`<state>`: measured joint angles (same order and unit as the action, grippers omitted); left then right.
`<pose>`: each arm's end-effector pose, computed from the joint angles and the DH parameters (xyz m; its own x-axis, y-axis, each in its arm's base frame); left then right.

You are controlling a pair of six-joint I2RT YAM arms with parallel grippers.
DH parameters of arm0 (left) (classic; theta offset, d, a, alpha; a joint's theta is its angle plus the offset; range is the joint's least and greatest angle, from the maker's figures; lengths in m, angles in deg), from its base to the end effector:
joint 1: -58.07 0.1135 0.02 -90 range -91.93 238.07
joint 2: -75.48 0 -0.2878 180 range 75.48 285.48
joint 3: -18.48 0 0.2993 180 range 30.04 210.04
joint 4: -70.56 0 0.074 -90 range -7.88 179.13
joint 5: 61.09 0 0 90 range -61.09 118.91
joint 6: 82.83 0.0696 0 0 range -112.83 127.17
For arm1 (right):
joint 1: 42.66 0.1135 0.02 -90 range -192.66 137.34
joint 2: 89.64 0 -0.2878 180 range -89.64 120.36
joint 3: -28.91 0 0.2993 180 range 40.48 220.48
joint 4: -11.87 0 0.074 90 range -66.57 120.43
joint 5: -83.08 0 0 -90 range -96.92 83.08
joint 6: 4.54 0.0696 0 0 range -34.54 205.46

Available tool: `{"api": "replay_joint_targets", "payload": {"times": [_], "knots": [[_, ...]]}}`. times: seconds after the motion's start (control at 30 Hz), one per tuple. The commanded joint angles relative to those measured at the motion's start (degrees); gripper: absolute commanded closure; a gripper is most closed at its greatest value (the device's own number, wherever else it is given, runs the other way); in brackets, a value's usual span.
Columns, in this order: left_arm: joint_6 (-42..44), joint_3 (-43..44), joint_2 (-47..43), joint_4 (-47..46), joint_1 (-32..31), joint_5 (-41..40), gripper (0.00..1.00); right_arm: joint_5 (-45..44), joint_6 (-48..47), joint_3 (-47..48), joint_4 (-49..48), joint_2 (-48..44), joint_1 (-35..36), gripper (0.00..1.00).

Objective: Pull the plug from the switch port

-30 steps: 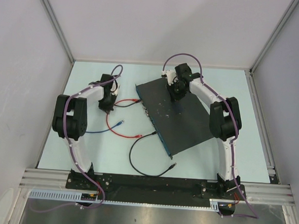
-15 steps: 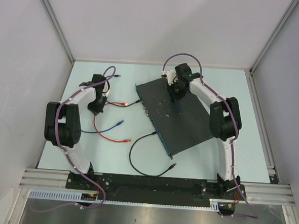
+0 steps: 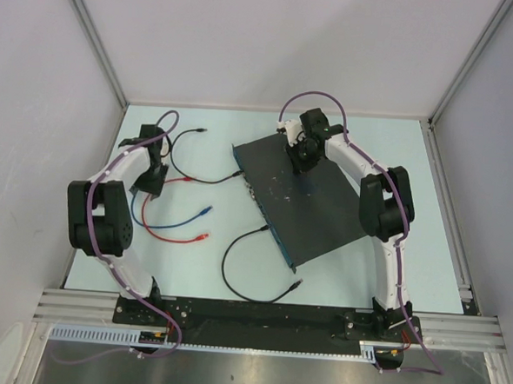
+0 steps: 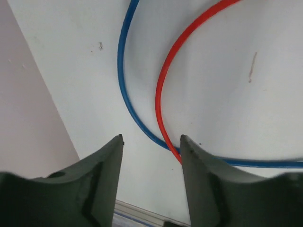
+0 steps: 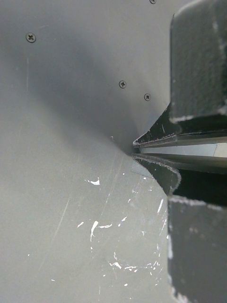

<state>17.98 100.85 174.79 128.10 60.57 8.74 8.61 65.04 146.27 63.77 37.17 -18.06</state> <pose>0.3887 0.0410 0.1761 -0.9705 0.1338 -0.2005 0.0498 0.9251 0.3765 0.4971 0.2481 0.1710 -0.5671 -0.6294 -0.5313 -0.7637 0.6435 0.0529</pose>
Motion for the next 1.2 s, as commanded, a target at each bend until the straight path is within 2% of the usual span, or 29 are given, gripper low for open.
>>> {"api": "replay_joint_targets", "payload": {"times": [0.0,0.03,0.17,0.27,0.3,0.4,0.43,0.53,0.6,0.73,0.9,1.17], "knots": [[1.22,5.38,-4.47,2.62,-0.83,3.55,0.29,0.38,-1.02,-3.67,-0.61,8.81,2.65,0.85],[2.02,6.18,-4.39,3.85,-1.70,3.99,0.24,0.47,-1.02,-3.67,-0.61,8.81,2.56,0.85],[7.90,9.87,-6.57,4.13,-6.36,8.46,0.27,0.29,-0.93,-3.58,-0.52,8.90,2.56,0.86],[11.68,11.20,-10.35,-1.31,-10.05,19.68,0.27,0.38,-0.93,-3.58,-0.52,8.81,2.47,0.85],[14.30,10.24,-11.84,-3.76,-10.84,27.73,0.27,0.38,-0.93,-3.58,-0.52,8.90,2.56,0.85],[13.55,6.73,-12.82,-16.32,-12.26,37.89,0.27,0.64,-0.84,-3.67,-0.52,8.73,2.30,0.86],[12.23,6.28,-11.78,-22.53,-12.35,42.18,0.26,0.90,-0.76,-3.67,-0.70,8.64,2.21,0.85],[7.48,8.55,-5.39,-26.72,-12.35,47.39,0.32,1.08,-0.67,-3.84,-0.79,8.46,2.03,0.85],[3.97,12.49,-0.98,-25.42,-12.26,48.64,0.35,1.17,-0.76,-3.85,-0.70,8.46,1.94,0.86],[0.36,17.25,8.69,-22.16,-11.47,57.66,0.42,1.08,-0.76,-3.76,-0.61,8.63,2.12,0.85],[-4.30,16.91,15.47,-25.57,-11.64,57.00,0.47,0.73,-0.76,-3.93,-0.70,8.46,2.21,0.86],[-2.54,18.31,20.48,-26.11,-12.26,51.36,0.49,0.20,-0.58,-4.02,-0.96,8.64,2.38,0.85]]}}
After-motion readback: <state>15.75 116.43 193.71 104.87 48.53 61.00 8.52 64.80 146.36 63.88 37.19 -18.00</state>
